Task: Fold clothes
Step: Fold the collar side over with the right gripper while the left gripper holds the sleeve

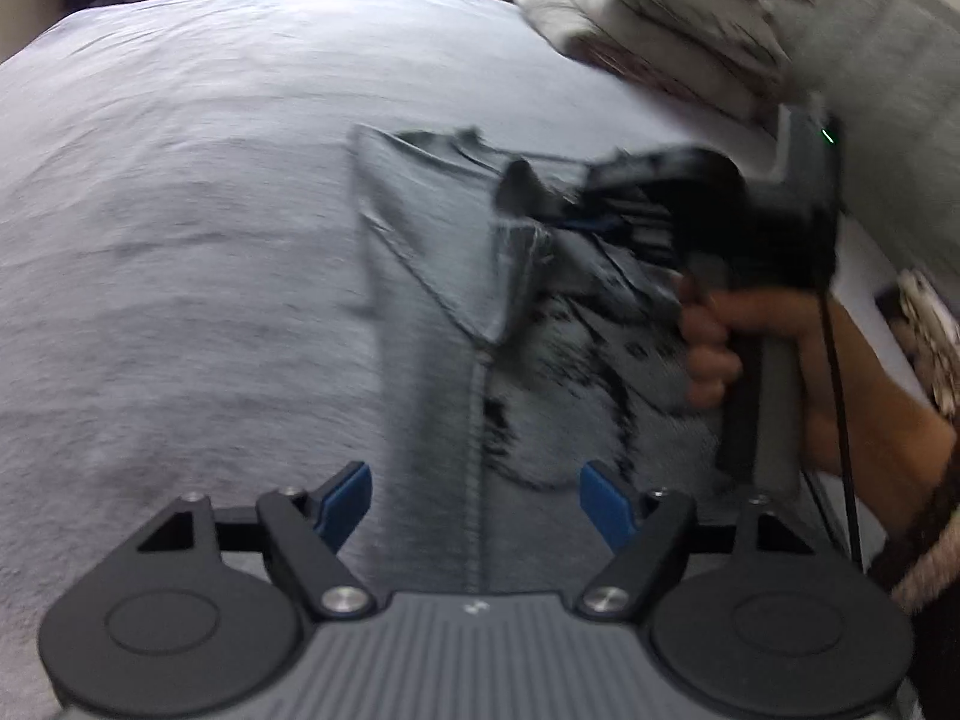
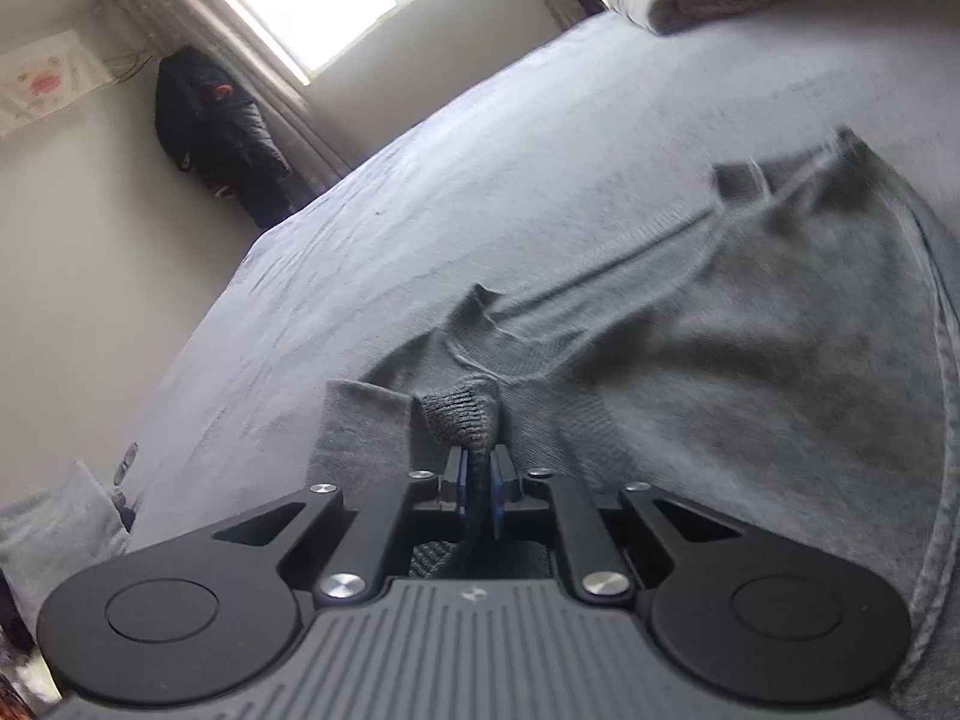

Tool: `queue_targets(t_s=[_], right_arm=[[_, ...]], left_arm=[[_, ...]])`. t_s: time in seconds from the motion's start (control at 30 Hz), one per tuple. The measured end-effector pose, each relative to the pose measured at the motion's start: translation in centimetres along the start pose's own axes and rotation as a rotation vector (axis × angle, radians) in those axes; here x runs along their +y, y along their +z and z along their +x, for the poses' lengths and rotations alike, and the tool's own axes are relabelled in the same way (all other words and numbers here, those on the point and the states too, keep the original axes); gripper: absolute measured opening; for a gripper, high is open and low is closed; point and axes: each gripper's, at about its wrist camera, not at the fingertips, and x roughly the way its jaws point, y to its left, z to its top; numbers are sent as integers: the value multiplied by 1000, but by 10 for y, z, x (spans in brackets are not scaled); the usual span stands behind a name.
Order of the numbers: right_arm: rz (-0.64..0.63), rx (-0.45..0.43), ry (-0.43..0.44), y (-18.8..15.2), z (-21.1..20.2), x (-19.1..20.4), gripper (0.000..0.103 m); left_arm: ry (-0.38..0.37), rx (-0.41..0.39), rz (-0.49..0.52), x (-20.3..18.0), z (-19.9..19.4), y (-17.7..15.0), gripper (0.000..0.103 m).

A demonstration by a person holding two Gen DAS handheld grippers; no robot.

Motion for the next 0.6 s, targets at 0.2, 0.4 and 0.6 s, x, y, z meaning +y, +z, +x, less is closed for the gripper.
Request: queue_targets(t_s=[0.2,0.4,0.6], right_arm=[[189,-11,124,2,-3,-17,47],[237,2,112,-2,-5,-21,45],[22,-18,7,1,-5,7,4]], left_arm=[[14,-6,62,-7,1,-3,68],[54,9,111,-9,9,-6,43],[87,-49,102,-10,1,-7,6]])
